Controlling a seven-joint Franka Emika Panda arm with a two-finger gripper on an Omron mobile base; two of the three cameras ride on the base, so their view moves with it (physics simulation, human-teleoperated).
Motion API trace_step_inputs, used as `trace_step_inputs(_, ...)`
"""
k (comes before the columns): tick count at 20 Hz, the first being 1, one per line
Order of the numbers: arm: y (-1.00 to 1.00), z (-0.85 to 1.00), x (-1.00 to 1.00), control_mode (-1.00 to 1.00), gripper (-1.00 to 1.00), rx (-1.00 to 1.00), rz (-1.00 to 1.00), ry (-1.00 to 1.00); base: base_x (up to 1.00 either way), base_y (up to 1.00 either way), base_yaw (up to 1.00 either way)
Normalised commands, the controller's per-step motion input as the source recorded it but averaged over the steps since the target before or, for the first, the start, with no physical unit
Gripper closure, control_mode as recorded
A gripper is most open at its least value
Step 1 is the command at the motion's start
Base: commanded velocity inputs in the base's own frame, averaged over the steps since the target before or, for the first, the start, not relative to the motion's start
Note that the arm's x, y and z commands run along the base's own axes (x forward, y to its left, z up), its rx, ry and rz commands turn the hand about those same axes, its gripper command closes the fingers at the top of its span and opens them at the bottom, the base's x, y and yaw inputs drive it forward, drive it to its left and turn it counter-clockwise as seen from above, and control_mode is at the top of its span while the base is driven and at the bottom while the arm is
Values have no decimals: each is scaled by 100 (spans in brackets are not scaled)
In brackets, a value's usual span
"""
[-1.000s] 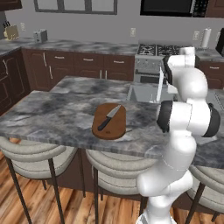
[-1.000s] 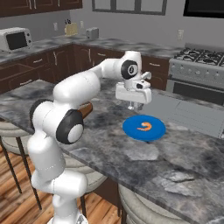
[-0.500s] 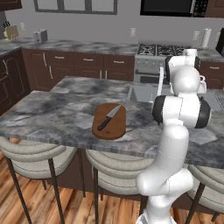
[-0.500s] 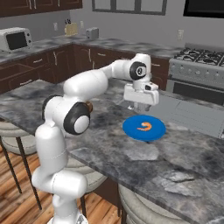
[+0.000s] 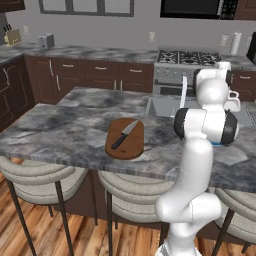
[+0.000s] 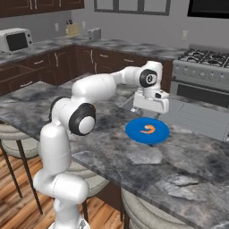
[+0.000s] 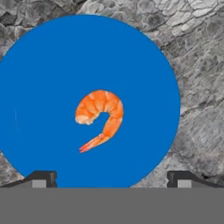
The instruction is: Pick up the knife from the drawer and place it on the cutting board. Then place the meat from the plate to the cutting board.
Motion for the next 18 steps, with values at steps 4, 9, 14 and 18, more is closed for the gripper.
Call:
trace_step_inputs(4, -19, -25, 0, -100, -100, 0, -2, -3, 0, 0, 0)
trace_step_inputs(9, -2, -17, 0, -100, -100, 0, -12, -5, 0, 0, 0)
trace_step_inputs(14, 0, -11, -2, -100, -100, 0, -29, 0, 0, 0, 0)
trace_step_inputs(18, 0, -9, -4, -100, -100, 0, -33, -1, 0, 0, 0)
